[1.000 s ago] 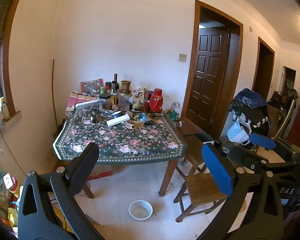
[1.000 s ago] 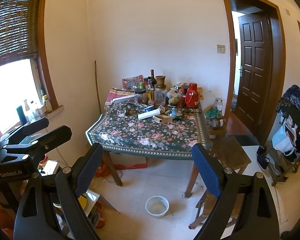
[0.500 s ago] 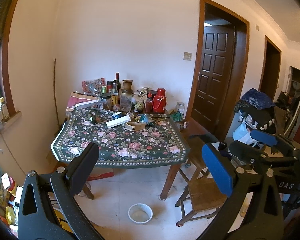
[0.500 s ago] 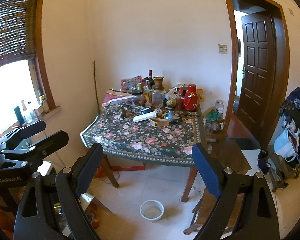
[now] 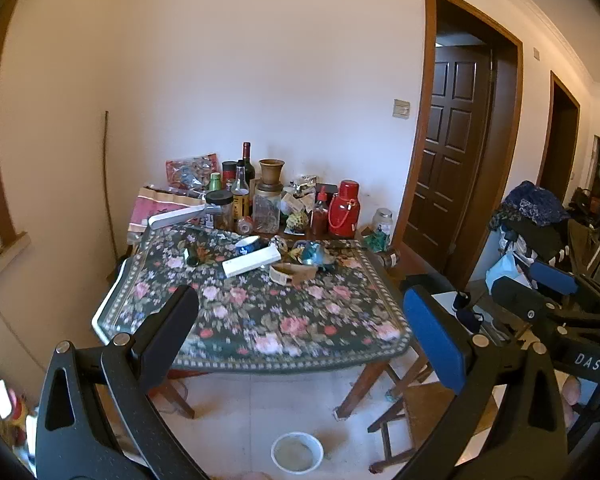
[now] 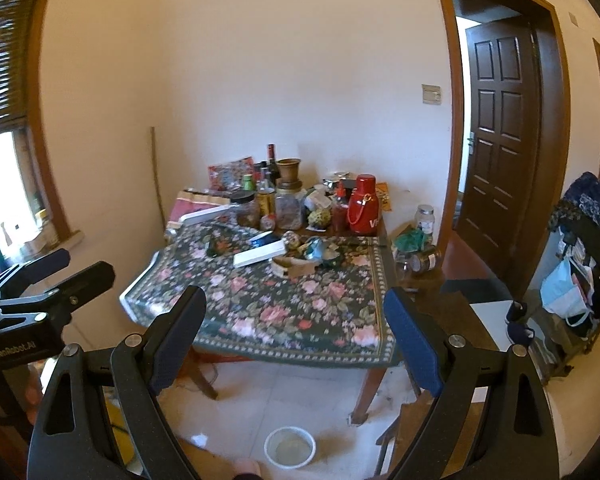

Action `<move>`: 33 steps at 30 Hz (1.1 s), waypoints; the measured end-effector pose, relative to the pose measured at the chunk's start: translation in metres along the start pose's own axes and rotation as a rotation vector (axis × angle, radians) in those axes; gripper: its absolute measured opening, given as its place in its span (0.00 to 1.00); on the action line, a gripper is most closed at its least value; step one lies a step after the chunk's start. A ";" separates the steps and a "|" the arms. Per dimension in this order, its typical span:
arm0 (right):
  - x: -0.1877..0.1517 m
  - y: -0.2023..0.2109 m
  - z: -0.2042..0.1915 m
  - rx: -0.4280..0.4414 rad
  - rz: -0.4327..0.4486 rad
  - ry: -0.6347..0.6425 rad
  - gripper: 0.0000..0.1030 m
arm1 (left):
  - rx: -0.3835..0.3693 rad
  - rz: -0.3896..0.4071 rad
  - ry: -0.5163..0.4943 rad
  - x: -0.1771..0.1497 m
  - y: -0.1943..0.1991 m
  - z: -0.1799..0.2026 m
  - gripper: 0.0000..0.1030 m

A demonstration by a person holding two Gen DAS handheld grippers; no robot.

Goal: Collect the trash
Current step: 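Move the right tool toward the green plastic bag on the table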

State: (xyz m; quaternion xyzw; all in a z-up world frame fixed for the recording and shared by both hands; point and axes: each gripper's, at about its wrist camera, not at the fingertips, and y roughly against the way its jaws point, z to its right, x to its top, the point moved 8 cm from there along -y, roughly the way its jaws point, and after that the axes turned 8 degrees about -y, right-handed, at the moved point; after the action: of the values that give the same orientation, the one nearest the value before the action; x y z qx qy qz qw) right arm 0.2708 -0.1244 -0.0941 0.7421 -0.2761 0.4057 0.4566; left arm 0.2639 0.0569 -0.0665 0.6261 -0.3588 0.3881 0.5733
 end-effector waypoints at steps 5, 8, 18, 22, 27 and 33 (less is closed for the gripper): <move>0.017 -0.054 -0.007 -0.053 -0.034 -0.058 0.86 | -0.006 -0.060 -0.020 0.018 -0.068 -0.043 0.91; 0.026 -0.085 -0.012 -0.074 -0.065 -0.095 0.86 | -0.031 -0.102 -0.032 0.022 -0.105 -0.064 0.86; 0.028 -0.174 -0.011 -0.105 -0.205 -0.220 0.86 | -0.074 -0.253 -0.045 0.006 -0.216 -0.097 0.73; 0.024 -0.208 0.004 -0.111 -0.276 -0.261 0.86 | -0.115 -0.334 0.001 -0.003 -0.261 -0.094 0.73; 0.025 -0.257 0.028 -0.122 -0.336 -0.271 0.86 | -0.110 -0.433 0.034 -0.015 -0.316 -0.080 0.73; 0.028 -0.332 0.066 -0.083 -0.458 -0.258 0.86 | -0.064 -0.536 0.127 -0.033 -0.381 -0.065 0.73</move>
State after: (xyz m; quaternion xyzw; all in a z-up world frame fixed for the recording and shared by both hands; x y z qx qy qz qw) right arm 0.5673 -0.0417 -0.2377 0.8115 -0.1733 0.1820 0.5275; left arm 0.5856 0.1548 -0.2605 0.6549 -0.1559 0.2495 0.6961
